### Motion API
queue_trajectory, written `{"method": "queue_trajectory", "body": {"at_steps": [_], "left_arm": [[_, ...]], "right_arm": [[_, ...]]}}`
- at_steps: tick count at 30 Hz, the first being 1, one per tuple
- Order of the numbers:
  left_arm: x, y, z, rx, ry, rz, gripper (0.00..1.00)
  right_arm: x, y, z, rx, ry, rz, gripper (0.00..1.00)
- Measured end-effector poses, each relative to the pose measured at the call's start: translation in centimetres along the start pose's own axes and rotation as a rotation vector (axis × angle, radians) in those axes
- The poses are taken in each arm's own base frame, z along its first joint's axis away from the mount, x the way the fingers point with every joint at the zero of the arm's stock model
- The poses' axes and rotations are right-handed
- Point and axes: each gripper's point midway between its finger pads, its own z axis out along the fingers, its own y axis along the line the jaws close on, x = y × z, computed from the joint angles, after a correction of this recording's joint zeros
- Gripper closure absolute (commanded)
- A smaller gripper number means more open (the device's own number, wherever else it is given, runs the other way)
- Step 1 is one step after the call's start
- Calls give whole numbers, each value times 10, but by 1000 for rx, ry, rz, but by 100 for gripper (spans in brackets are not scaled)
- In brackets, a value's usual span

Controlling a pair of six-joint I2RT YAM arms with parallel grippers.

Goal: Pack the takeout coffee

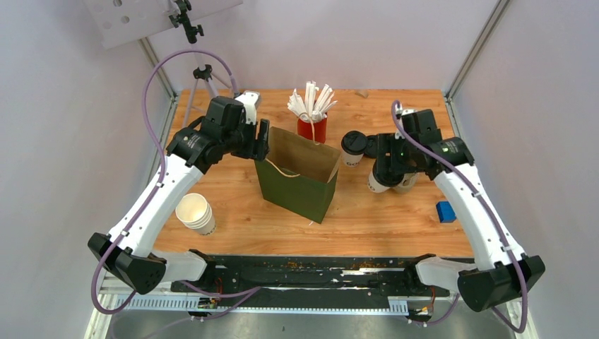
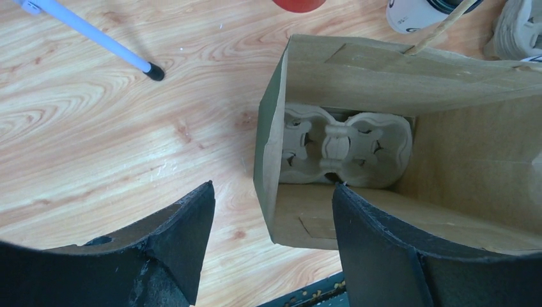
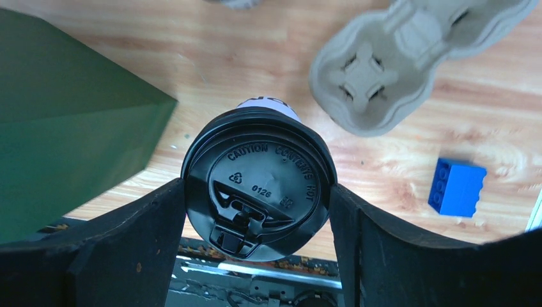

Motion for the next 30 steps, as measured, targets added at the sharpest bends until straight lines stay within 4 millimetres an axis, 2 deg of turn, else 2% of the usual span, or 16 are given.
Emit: {"method": "queue_trajectory", "body": {"at_steps": [5, 10, 12, 16, 17, 21, 25, 30], "left_arm": [[-6, -5, 4, 21, -12, 0, 27], [-18, -8, 10, 33, -30, 15, 41], [-19, -9, 13, 36, -34, 24, 50], [-20, -11, 18, 52, -31, 48, 77], [-20, -11, 19, 55, -30, 50, 84], [-20, -16, 20, 85, -26, 65, 99], [-20, -24, 20, 130, -27, 64, 100], [-19, -35, 19, 195, -35, 61, 100]], "right_arm": [[-50, 18, -56, -89, -186, -17, 31], [-87, 44, -113, -206, -353, -52, 32], [-97, 56, -134, -258, -403, -71, 32], [-110, 81, -169, -360, -479, -116, 32], [-110, 87, -175, -383, -487, -127, 32], [-102, 125, -191, -507, -499, -200, 31], [-88, 165, -194, -619, -487, -282, 31], [-68, 200, -177, -660, -458, -391, 31]]}}
